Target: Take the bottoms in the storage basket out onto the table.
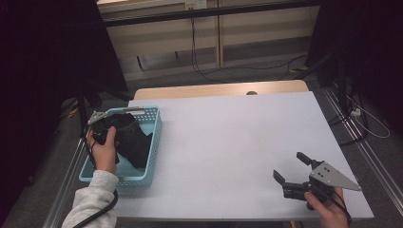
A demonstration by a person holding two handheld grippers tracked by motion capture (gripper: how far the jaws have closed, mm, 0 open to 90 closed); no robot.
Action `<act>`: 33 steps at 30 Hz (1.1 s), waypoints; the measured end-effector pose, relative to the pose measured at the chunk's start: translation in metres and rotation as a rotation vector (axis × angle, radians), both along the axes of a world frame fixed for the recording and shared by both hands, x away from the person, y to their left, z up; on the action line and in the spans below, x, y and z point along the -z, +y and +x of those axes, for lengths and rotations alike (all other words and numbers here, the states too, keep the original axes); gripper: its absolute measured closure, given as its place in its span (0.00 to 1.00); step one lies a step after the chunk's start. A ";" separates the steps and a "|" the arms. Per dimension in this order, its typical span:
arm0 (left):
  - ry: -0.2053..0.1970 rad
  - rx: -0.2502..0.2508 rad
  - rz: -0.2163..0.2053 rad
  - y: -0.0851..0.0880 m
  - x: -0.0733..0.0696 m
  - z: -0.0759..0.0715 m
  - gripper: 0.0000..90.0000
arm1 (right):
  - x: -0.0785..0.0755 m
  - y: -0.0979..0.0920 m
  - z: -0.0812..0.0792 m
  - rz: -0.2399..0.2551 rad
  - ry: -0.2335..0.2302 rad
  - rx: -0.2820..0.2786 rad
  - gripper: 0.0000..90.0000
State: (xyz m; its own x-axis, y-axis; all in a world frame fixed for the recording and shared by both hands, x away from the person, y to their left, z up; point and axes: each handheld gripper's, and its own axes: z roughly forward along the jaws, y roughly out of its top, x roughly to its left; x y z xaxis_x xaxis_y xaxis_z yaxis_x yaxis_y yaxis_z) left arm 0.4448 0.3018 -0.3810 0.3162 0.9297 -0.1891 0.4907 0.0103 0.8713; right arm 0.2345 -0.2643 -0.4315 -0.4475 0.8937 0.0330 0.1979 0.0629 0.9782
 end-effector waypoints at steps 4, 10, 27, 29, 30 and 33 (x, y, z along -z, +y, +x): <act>0.044 -0.030 0.006 0.000 0.006 0.002 0.05 | 0.000 0.000 0.000 0.000 0.001 -0.005 0.02; 0.090 -0.075 0.050 -0.001 0.013 0.004 0.05 | 0.000 0.000 -0.001 0.005 0.005 -0.009 0.02; 0.245 -0.204 0.061 0.004 0.023 0.020 0.05 | 0.002 0.000 0.000 0.001 0.014 -0.008 0.02; 0.256 -0.209 0.078 0.003 0.022 0.023 0.04 | 0.002 0.000 0.000 0.002 0.013 -0.009 0.02; 0.262 -0.212 0.086 0.003 0.022 0.025 0.04 | 0.002 0.000 0.001 0.002 0.014 -0.009 0.02; 0.294 -0.231 0.101 0.002 0.026 0.031 0.04 | 0.002 0.000 0.000 0.005 0.017 -0.008 0.02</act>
State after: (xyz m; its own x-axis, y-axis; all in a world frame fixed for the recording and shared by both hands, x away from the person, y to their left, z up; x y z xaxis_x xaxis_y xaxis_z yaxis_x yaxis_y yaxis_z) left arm 0.4756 0.3042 -0.4070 0.0417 0.9887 -0.1442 0.7147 0.0714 0.6958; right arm 0.2349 -0.2638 -0.4336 -0.4541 0.8898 0.0449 0.2137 0.0598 0.9751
